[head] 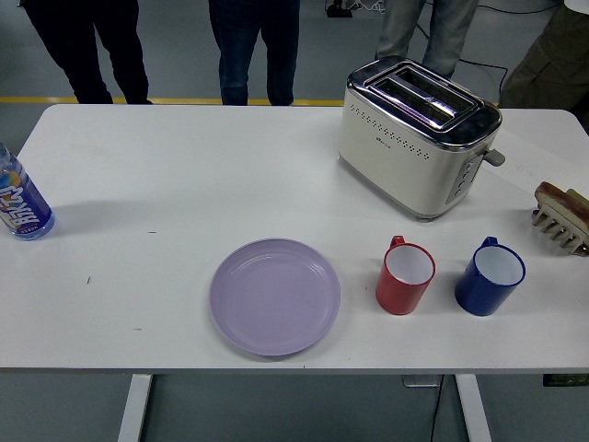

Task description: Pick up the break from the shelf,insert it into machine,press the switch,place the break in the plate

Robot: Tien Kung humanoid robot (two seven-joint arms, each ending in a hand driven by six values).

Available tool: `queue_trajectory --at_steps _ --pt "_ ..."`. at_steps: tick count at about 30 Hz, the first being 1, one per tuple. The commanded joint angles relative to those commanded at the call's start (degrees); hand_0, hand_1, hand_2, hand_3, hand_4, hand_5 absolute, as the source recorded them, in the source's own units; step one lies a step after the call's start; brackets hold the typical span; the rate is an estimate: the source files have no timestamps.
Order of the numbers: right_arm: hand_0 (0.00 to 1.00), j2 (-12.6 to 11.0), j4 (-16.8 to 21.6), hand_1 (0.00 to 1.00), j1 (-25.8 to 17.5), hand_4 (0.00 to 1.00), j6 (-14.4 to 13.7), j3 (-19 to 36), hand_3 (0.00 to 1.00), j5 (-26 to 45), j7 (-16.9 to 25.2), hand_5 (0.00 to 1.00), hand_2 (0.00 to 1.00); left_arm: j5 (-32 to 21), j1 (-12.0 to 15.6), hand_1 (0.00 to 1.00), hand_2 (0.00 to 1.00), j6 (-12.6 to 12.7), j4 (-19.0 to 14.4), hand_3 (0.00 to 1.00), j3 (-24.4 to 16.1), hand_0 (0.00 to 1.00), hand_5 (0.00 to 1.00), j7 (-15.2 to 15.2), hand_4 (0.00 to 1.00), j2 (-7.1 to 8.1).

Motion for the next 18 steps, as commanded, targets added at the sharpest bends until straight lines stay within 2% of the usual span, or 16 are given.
queue_trajectory --at_steps 3,6,15,18 --pt "0.882 -0.18 0.27 0.819 0.32 0.763 0.11 -0.49 0.855 -4.47 -0.6 0.136 0.846 0.02 -0.01 0.558 0.708 0.0 0.0 0.817 0.01 0.443 0.998 0.0 0.696 0.02" --pt "0.882 -0.37 0.56 0.819 0.54 0.763 0.27 -0.91 0.855 -11.92 -1.08 0.136 0.846 0.15 -0.03 0.558 0.708 0.02 0.0 0.817 -0.09 0.443 0.998 0.01 0.696 0.03" --pt "0.934 -1.35 2.02 0.858 1.57 0.8 3.16 -4.24 0.9 -33.38 -4.57 0.132 0.869 0.82 -0.06 0.557 0.706 0.02 0.0 0.815 -0.47 0.443 0.998 0.13 0.695 0.05" --pt "0.934 -1.48 2.2 0.858 1.91 0.8 3.79 -5.7 0.9 -36.34 -5.57 0.132 0.869 1.02 -0.16 0.557 0.706 0.0 0.0 0.815 -0.53 0.443 0.998 0.18 0.695 0.08"
